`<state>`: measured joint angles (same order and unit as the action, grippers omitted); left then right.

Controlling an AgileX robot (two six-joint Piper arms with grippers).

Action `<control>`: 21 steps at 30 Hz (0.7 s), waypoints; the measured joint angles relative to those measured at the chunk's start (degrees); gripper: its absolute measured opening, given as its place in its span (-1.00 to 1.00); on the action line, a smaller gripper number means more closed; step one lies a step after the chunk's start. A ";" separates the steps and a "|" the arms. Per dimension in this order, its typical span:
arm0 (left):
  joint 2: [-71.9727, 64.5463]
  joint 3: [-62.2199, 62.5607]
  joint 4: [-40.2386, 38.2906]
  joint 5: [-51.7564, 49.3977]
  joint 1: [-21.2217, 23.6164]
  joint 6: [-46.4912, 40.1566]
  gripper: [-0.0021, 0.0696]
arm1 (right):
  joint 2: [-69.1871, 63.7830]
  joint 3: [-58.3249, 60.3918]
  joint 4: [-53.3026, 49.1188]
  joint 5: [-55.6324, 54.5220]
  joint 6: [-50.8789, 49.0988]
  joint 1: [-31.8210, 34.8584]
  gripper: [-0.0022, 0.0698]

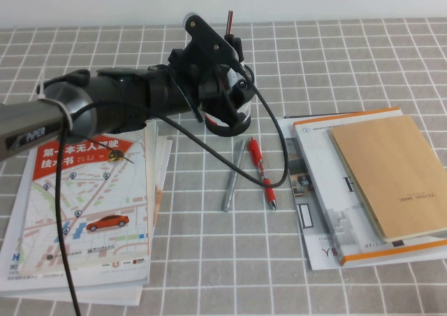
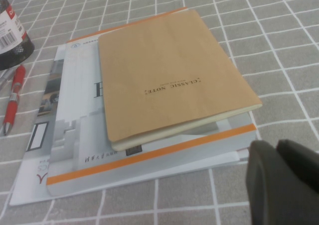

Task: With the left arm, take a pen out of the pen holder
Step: 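Take a marker out of the pen holder and lay it on the table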

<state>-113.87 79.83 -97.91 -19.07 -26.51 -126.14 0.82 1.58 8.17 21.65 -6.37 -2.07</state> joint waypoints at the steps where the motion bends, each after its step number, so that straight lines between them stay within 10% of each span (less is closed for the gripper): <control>1: -0.10 0.41 0.00 0.11 0.00 0.00 0.36 | 0.00 0.00 0.00 0.00 0.00 0.00 -0.97; 13: -0.23 1.19 -0.09 0.50 -0.08 1.21 -0.52 | 0.00 0.00 0.00 0.00 0.00 0.00 -0.97; 21: 0.43 1.58 -0.09 1.48 -0.08 2.57 -0.58 | 0.00 0.00 0.00 0.00 0.00 0.00 -0.97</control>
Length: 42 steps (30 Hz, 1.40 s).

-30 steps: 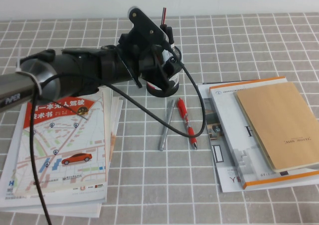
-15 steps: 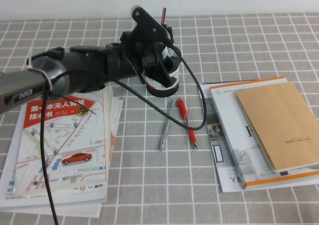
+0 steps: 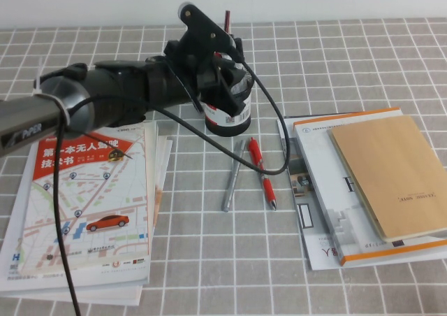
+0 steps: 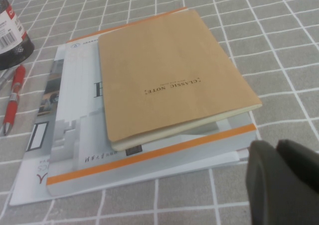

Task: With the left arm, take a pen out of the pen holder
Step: 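Take a marker out of the pen holder and lay it on the table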

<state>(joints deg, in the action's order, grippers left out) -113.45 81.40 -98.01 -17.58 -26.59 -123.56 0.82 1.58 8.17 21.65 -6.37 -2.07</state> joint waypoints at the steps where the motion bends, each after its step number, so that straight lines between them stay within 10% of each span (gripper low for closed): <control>1: 0.40 0.00 0.00 0.64 0.00 0.18 -0.60 | 0.00 0.00 0.00 0.00 0.00 0.00 -0.97; 19: 25.82 0.00 1.29 5.63 -0.05 19.83 -0.62 | 0.00 0.00 0.00 0.00 0.00 0.00 -0.97; 30: 45.44 -20.02 27.40 -3.40 -0.14 46.60 -0.62 | 0.00 0.00 0.00 0.00 0.00 0.00 -0.97; 42: 41.17 -34.75 1.51 2.32 -0.14 20.62 -0.62 | 0.00 0.00 0.00 0.00 0.00 0.00 -0.97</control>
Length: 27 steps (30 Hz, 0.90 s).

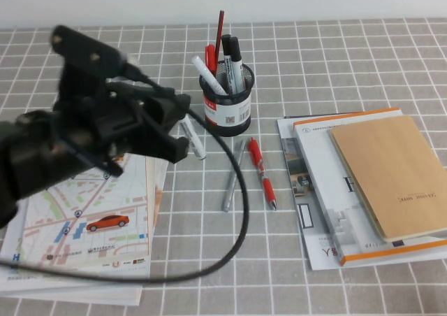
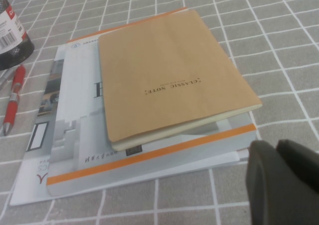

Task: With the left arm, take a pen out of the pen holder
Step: 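Take a marker out of the pen holder and lay it on the table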

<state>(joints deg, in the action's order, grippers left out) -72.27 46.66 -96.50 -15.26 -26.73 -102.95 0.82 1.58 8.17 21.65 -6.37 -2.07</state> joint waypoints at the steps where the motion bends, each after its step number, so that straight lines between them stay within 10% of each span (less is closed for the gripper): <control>1: -1.88 0.86 -0.66 0.00 0.00 -1.12 -0.62 | 0.00 0.00 0.00 0.00 0.00 0.00 -0.97; 27: -27.34 15.59 -1.85 -5.49 0.00 -15.90 -0.62 | 0.00 0.00 0.00 0.00 0.00 0.00 -0.97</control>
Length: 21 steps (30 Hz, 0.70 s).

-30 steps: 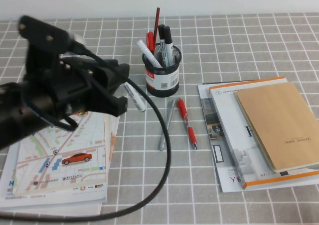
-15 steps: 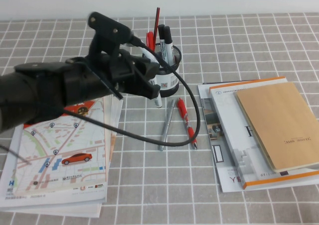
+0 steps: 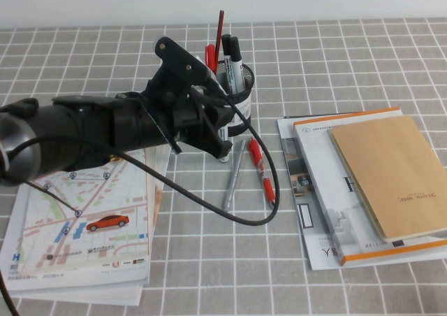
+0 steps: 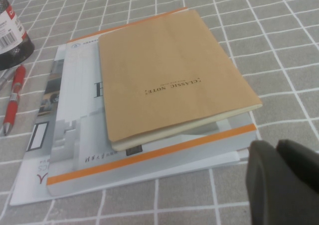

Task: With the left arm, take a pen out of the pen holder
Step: 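Take a marker out of the pen holder and lay it on the table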

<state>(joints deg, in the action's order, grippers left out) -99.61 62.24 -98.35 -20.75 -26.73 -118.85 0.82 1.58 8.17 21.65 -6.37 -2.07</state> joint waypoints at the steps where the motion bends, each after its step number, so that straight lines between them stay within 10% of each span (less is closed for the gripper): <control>1: 0.00 0.00 0.00 -0.05 0.00 -0.12 -0.62 | 0.00 0.00 0.00 0.00 0.00 0.00 -0.97; 12: -0.13 0.00 0.00 -1.58 0.00 -0.83 -0.57 | 0.00 0.00 0.00 0.00 0.00 0.00 -0.97; 21: -0.13 0.00 0.00 -1.51 0.00 3.75 0.21 | 0.00 0.00 0.00 0.00 0.00 0.00 -0.97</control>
<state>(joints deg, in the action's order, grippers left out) -99.74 62.24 -98.35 -22.26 -26.73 -115.10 0.82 1.58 8.17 21.65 -6.37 -2.07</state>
